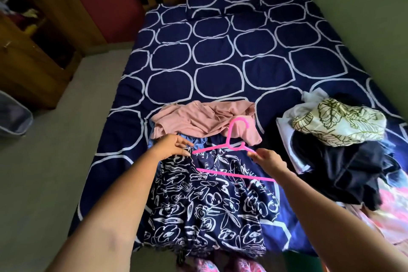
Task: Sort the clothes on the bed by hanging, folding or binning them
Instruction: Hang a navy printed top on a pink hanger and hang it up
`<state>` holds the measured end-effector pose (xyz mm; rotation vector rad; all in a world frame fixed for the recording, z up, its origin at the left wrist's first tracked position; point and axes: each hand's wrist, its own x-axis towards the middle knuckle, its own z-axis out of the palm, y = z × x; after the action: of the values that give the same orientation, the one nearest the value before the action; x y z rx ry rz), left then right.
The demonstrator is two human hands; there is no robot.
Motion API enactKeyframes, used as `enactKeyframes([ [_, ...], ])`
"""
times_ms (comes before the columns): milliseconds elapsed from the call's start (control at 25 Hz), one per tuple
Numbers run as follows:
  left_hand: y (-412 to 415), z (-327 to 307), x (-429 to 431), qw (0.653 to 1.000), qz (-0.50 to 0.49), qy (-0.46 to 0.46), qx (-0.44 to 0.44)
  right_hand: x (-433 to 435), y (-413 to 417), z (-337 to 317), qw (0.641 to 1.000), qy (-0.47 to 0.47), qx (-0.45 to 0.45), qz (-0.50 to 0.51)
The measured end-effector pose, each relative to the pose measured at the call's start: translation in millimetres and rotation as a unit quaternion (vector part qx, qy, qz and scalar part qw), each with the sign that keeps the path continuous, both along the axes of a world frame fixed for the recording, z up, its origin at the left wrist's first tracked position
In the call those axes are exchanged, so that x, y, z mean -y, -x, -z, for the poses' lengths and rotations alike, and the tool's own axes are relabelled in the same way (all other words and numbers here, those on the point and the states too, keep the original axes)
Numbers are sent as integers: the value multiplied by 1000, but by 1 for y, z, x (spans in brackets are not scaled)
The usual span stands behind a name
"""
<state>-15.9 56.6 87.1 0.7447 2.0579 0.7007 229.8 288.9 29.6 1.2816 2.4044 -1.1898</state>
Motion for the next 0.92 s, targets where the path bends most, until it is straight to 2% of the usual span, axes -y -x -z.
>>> enactKeyframes([
  [80, -8, -5, -5, 1000, 4, 6, -26, 7, 10, -7, 1000, 7, 8, -23],
  [200, -18, -17, -14, 999, 26, 4, -21, 23, 23, -15, 999, 2, 18, -50],
  [320, -23, -22, -19, 998, 51, 2, -25, 39, 36, -16, 998, 28, -5, -63],
  [480, -35, -28, -17, 997, 37, 4, -73, 47, 44, -20, 983, 155, -69, -69],
  [600, -48, -38, -6, 997, 40, 18, -63, 41, 39, -36, 933, 353, -40, -53],
  [640, -51, -41, -3, 998, 40, 21, -50, 39, 40, -39, 925, 374, -40, -62],
  [680, -53, -47, 0, 999, 39, 18, -33, 38, 43, -43, 931, 347, -48, -100],
  [760, -56, -59, 3, 999, 39, 7, 14, 47, 55, -60, 945, 201, -24, -257],
  [840, -59, -71, 7, 998, 47, -3, 34, 68, 68, -86, 918, 120, -16, -377],
  [920, -63, -83, 13, 997, 59, -17, 43, 85, 79, -100, 896, 113, 21, -428],
])
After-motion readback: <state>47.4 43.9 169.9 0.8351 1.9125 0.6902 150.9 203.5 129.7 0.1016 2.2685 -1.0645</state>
